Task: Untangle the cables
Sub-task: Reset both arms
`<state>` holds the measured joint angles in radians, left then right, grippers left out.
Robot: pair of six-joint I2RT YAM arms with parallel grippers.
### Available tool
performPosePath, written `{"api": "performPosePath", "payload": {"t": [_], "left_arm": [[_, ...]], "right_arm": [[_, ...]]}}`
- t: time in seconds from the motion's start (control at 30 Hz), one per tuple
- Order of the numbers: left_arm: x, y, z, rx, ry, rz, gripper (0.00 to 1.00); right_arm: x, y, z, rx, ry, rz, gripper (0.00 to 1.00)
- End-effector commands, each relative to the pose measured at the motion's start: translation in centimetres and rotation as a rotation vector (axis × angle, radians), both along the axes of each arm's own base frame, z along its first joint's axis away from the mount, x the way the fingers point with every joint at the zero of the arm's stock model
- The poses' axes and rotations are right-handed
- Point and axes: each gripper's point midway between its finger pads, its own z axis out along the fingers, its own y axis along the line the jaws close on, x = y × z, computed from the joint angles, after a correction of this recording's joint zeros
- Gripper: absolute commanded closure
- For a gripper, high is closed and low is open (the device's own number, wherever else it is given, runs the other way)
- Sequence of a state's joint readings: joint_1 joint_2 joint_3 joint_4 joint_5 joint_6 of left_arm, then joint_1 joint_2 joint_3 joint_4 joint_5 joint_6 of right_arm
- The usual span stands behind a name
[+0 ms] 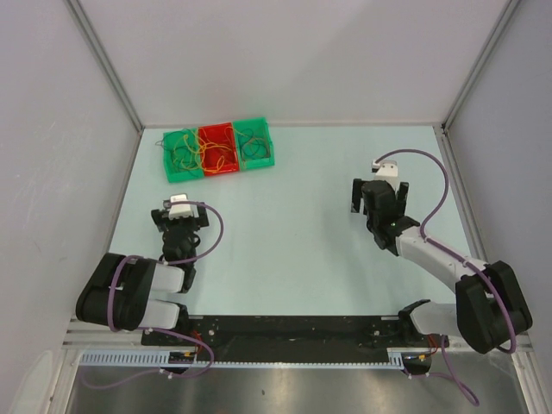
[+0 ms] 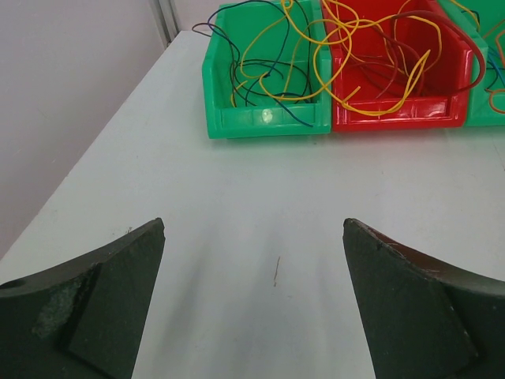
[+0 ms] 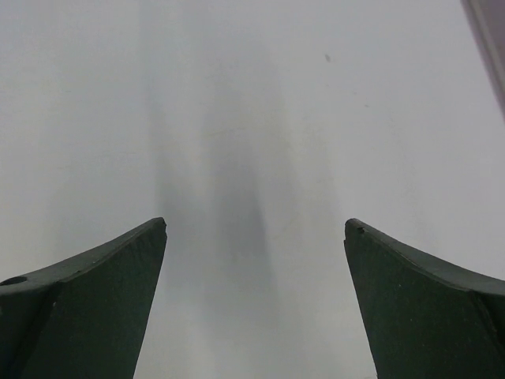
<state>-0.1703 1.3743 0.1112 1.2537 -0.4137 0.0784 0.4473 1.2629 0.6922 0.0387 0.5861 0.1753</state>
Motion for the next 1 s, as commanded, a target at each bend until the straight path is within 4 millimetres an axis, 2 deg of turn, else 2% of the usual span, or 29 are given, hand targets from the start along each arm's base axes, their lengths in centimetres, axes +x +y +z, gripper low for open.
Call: {"api": "performPosePath", "payload": {"t": [0.0,0.03,0.1,0.13,0.2,0.3,0.47,0.57,0.6,0.67,0.7,0.73,0.77,0.8,0.87,0.9,0.97], "left_arm": [[0.7,-0.3,2.3,-0.038,-0.085,-0.017,0.00],[0.7,-0.4,2.3,-0.039,-0.084,-0.017,0.00],[0.7,-0.3,2.3,-0.038,-0.084,-0.017,0.00],[0.7,-0.4,2.2,-0.038,-0.082,-0.019,0.00],[0.7,-0.4,2.3,-0.039,-0.084,-0.019,0.00],[0.7,-0.3,2.3,-0.038,-0.084,-0.017,0.00],[0.7,-0.4,2.2,-0.039,-0.082,-0.017,0.00],[0.7,-0.4,2.3,-0.039,-0.084,-0.019,0.00],[0.7,-0.3,2.3,-0.038,-0.084,-0.017,0.00],[0.7,-0.4,2.3,-0.039,-0.084,-0.017,0.00],[0.7,-0.4,2.3,-0.038,-0.084,-0.019,0.00],[0.7,-0.4,2.2,-0.038,-0.082,-0.019,0.00],[0.7,-0.3,2.2,-0.037,-0.081,-0.017,0.00],[0.7,-0.4,2.3,-0.039,-0.084,-0.017,0.00],[0.7,-0.3,2.2,-0.039,-0.082,-0.017,0.00],[0.7,-0.3,2.3,-0.038,-0.084,-0.019,0.00],[0.7,-0.3,2.3,-0.039,-0.085,-0.017,0.00]], "right_arm": [[-0.5,-3.3,-2.1,-0.128,0.019,-0.029,0.00],[0.4,-2.7,-1.4,-0.095,-0.050,0.003,0.00],[0.0,-3.3,-3.2,-0.129,-0.050,0.045,0.01],[0.7,-3.2,-2.4,-0.108,-0.118,0.045,0.01],[0.8,-4.1,-3.9,-0.126,-0.111,0.036,0.01],[2.1,-3.4,-2.7,-0.110,-0.219,0.090,0.02],[2.7,-4.0,-2.7,-0.151,-0.278,0.094,0.01],[1.9,-4.6,-2.8,-0.107,-0.285,0.096,0.04],[1.7,-4.5,-1.9,-0.078,-0.332,0.118,0.05],[0.2,-6.5,-3.2,-0.010,-0.340,0.084,0.08],[0.2,-5.6,-1.8,0.052,-0.427,0.172,0.08],[0.1,-6.7,-3.0,0.072,-0.434,0.179,0.01],[-0.2,-6.7,-2.1,0.102,-0.492,0.171,0.00],[-0.2,-7.8,-3.5,0.099,-0.419,0.106,0.00],[1.0,-8.6,-3.6,0.121,-0.372,0.038,0.00],[1.7,-9.5,-3.0,0.112,-0.401,-0.017,0.00],[2.1,-9.7,-3.3,0.112,-0.352,-0.041,0.00]]}}
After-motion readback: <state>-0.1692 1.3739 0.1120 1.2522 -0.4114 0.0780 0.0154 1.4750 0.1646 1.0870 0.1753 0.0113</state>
